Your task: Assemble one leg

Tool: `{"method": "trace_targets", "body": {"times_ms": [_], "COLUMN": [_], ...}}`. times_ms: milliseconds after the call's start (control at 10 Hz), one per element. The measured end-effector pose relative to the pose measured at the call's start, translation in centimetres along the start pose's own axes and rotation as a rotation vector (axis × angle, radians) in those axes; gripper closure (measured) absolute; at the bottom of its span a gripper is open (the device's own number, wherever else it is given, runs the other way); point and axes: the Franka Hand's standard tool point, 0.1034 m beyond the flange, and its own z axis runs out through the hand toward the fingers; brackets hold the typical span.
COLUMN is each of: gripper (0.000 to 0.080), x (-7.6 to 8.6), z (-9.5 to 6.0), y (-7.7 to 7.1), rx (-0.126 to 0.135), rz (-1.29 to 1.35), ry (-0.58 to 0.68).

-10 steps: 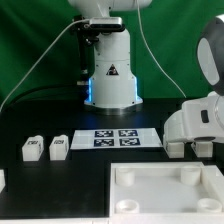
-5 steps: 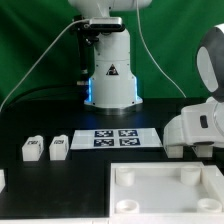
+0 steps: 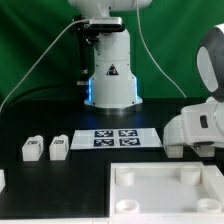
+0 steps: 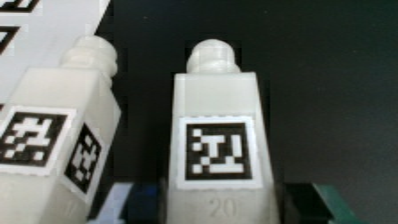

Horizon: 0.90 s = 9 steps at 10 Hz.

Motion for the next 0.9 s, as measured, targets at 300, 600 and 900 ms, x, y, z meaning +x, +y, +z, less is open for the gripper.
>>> {"method": "trace_targets", "body": {"times_ms": [300, 600, 900], "gripper": [0.0509, 0.0508, 0.0508], "x": [0.0, -0.4, -2.9], "z": [0.0, -2.7, -10.5], "y": [0.0, 0.7, 2.4], "rx": [0.000, 0.016, 0.044], "rz": [0.000, -0.024, -0.061], "ry": [0.000, 0.053, 0.241]}}
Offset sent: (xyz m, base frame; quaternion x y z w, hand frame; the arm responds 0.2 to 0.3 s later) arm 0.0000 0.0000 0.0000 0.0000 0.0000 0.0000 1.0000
